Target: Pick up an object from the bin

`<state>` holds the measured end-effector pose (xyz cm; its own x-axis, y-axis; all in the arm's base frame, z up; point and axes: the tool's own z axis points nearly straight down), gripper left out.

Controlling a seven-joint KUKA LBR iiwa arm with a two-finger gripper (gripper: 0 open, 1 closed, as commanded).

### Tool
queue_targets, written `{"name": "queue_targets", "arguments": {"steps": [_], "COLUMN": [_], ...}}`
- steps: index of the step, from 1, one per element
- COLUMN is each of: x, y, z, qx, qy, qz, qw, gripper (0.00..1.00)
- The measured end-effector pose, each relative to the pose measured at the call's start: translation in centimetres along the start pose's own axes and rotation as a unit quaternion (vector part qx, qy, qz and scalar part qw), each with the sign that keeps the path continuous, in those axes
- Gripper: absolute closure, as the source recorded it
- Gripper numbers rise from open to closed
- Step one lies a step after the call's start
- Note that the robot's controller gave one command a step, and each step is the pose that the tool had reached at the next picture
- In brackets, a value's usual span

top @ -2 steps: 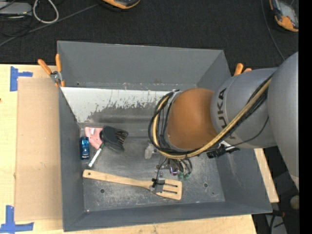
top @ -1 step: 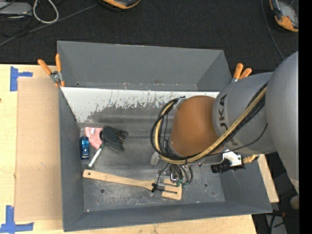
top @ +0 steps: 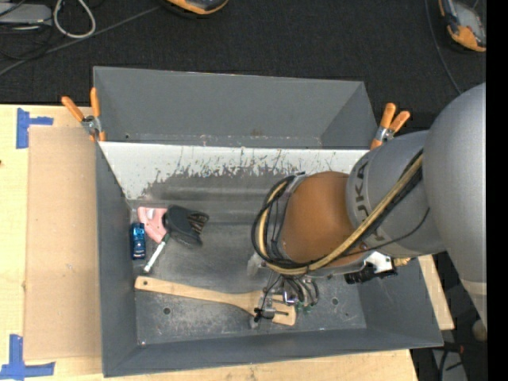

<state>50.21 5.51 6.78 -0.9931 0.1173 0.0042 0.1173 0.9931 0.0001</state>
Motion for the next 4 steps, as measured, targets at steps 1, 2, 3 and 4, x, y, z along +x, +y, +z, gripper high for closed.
{"name": "queue_targets", "arguments": {"steps": [1, 2, 3, 4], "x": [1.6, 1.6, 1.9, 1.6], "y": [5.9, 5.9, 5.8, 5.8], "z": [-0.1, -0.1, -1.9, -4.3], "qx": [-0.001, -0.001, 0.001, -0.001], "qy": [0.0001, 0.0001, 0.0041, 0.0003], "qz": [0.040, 0.041, 0.041, 0.042], "qw": [0.9992, 0.9992, 0.9991, 0.9991], "gripper": [1.00, 1.00, 1.00, 1.00]}}
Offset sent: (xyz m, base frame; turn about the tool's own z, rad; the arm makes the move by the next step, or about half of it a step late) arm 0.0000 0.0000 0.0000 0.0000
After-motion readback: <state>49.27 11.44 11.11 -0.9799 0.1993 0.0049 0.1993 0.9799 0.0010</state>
